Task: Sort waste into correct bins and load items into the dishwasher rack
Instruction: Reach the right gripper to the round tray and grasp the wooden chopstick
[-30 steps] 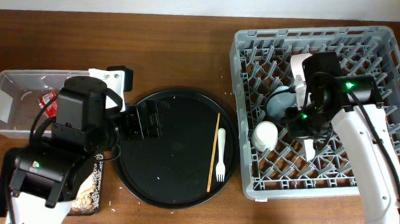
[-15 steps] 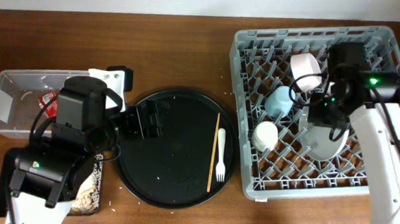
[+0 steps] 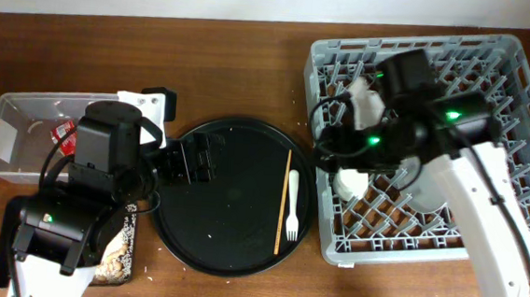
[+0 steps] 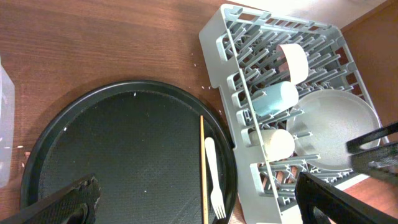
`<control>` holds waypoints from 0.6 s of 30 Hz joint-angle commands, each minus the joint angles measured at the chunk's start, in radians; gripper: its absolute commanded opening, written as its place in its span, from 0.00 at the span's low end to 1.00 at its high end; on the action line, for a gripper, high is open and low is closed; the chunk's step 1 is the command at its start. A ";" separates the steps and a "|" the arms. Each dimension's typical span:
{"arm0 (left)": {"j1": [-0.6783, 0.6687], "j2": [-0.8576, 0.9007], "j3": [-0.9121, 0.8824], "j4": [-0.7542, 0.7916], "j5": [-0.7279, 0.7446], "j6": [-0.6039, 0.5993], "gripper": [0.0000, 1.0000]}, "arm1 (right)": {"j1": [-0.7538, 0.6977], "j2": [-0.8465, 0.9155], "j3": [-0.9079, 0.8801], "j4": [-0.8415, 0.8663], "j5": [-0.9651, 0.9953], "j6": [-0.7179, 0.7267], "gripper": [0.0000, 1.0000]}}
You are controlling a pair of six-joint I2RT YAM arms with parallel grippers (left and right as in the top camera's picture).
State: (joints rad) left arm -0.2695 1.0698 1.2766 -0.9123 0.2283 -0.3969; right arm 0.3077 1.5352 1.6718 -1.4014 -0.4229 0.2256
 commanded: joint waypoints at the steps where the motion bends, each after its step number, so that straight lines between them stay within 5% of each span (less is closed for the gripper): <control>1: 0.004 -0.003 0.016 0.002 -0.007 0.009 0.99 | 0.128 0.025 -0.011 0.072 0.080 0.129 0.64; 7: 0.004 -0.003 0.017 0.002 -0.007 0.008 0.99 | 0.356 0.027 -0.240 0.329 0.326 0.414 0.43; 12: 0.004 -0.002 0.017 0.007 -0.016 0.008 0.99 | 0.449 0.029 -0.520 0.678 0.402 0.446 0.40; 18: 0.004 -0.005 0.017 0.005 -0.509 0.008 0.99 | 0.452 0.075 -0.632 0.791 0.520 0.472 0.34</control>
State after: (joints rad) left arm -0.2695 1.0698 1.2778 -0.9077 -0.0406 -0.3969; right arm 0.7547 1.5761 1.0565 -0.6178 0.0113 0.6628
